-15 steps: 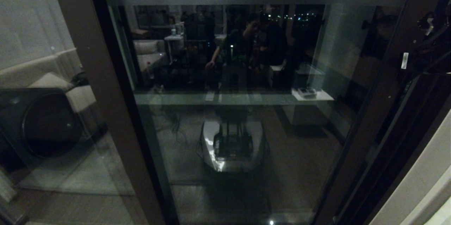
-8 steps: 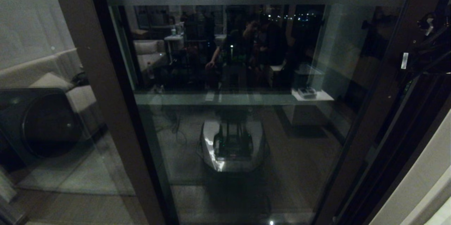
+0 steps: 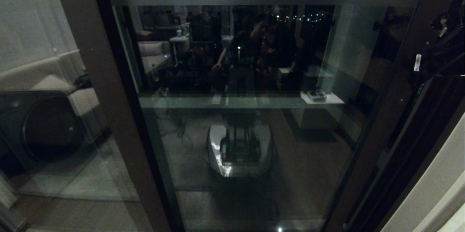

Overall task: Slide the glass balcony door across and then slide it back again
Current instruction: Close the slid door

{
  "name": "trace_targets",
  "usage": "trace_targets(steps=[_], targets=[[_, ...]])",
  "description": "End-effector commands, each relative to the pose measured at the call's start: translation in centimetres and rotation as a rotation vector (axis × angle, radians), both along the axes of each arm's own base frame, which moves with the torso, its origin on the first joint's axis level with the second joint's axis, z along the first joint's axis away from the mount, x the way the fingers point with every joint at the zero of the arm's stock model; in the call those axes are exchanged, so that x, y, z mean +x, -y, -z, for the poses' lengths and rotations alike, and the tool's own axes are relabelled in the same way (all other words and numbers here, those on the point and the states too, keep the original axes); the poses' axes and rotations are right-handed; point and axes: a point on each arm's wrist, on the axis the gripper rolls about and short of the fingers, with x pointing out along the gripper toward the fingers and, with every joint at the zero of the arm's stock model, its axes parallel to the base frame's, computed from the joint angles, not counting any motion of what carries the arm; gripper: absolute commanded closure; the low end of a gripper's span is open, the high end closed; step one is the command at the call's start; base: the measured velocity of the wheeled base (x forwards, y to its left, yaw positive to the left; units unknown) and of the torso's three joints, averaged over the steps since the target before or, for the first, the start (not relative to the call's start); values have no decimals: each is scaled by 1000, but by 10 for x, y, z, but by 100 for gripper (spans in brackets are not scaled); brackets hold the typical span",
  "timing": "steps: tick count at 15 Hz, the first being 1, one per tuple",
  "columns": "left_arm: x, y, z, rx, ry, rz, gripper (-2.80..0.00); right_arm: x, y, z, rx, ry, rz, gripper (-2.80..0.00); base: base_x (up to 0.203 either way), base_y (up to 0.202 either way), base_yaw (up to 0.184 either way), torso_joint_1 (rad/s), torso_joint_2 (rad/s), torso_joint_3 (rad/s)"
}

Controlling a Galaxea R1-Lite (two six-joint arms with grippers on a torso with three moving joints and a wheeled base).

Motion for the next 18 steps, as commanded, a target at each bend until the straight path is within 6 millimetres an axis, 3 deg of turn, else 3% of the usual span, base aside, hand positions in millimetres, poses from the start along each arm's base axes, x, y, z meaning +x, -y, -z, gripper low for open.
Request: trace_targets(steps=[1,18], targets=[[0,0,0,0,0,0,0,2,2,2,0,-4,6,0,0,0,0,0,0,0],[0,0,0,0,0,0,0,4,9,3,0,-2,20,0,0,0,0,0,0,0]])
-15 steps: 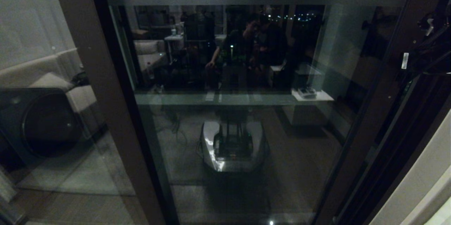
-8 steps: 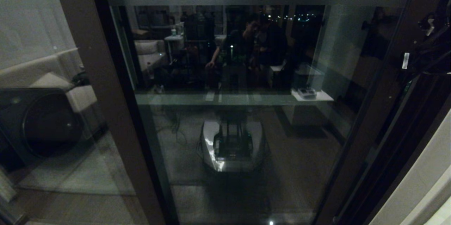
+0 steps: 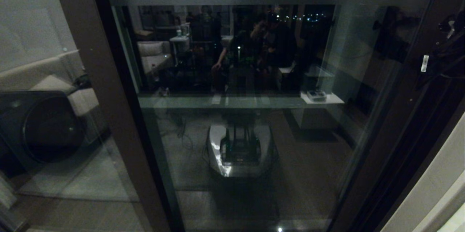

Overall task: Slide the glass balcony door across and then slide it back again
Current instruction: Close the slid door

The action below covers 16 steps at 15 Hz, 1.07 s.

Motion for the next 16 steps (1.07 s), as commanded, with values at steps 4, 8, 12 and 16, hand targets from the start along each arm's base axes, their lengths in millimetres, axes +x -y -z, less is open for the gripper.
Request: trace_targets(steps=[4,8,12,16], targets=[[0,0,0,1,0,0,0,0,8,2,7,-8,15,0,0,0,0,0,0,0],[0,0,0,1,0,0,0,1,9,3,7,-8,16,0,0,0,0,0,0,0],[0,0,0,1,0,0,0,2,12,2,5,-4,22,0,0,0,0,0,0,0],[0,0,0,1,0,0,0,3,16,3,4,-4,29,0,0,0,0,0,0,0]])
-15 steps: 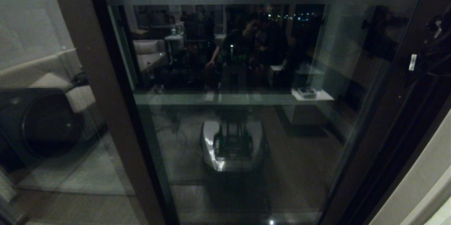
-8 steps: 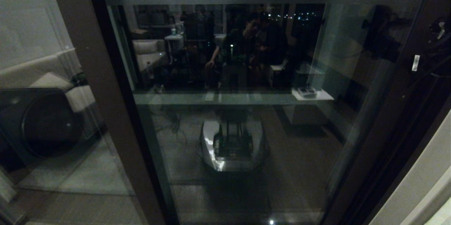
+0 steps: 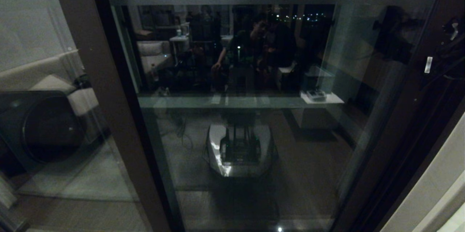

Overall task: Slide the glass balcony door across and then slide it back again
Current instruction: Close the slid door

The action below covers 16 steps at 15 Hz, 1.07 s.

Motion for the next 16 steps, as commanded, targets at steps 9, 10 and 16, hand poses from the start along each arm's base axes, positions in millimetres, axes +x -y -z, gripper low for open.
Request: trace_targets(steps=[9,10,16], targets=[[0,0,0,0,0,0,0,0,5,1,-1,1,11,0,0,0,0,0,0,0],[0,0,0,0,0,0,0,0,5,1,-1,1,11,0,0,0,0,0,0,0],[0,0,0,0,0,0,0,2,9,1,-3,8,18,0,0,0,0,0,0,0]])
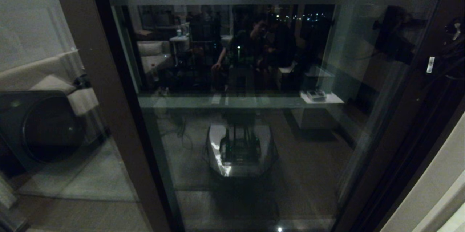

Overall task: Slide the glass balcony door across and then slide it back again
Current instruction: Close the slid door

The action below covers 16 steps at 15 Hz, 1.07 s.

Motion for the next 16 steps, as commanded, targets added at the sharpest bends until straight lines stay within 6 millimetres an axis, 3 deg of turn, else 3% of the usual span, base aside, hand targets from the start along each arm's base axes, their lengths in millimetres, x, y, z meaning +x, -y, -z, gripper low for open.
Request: trace_targets(steps=[1,16], targets=[[0,0,0,0,0,0,0,1,2,1,-1,1,3,0,0,0,0,0,0,0],[0,0,0,0,0,0,0,1,15,2,-4,6,30,0,0,0,0,0,0,0]])
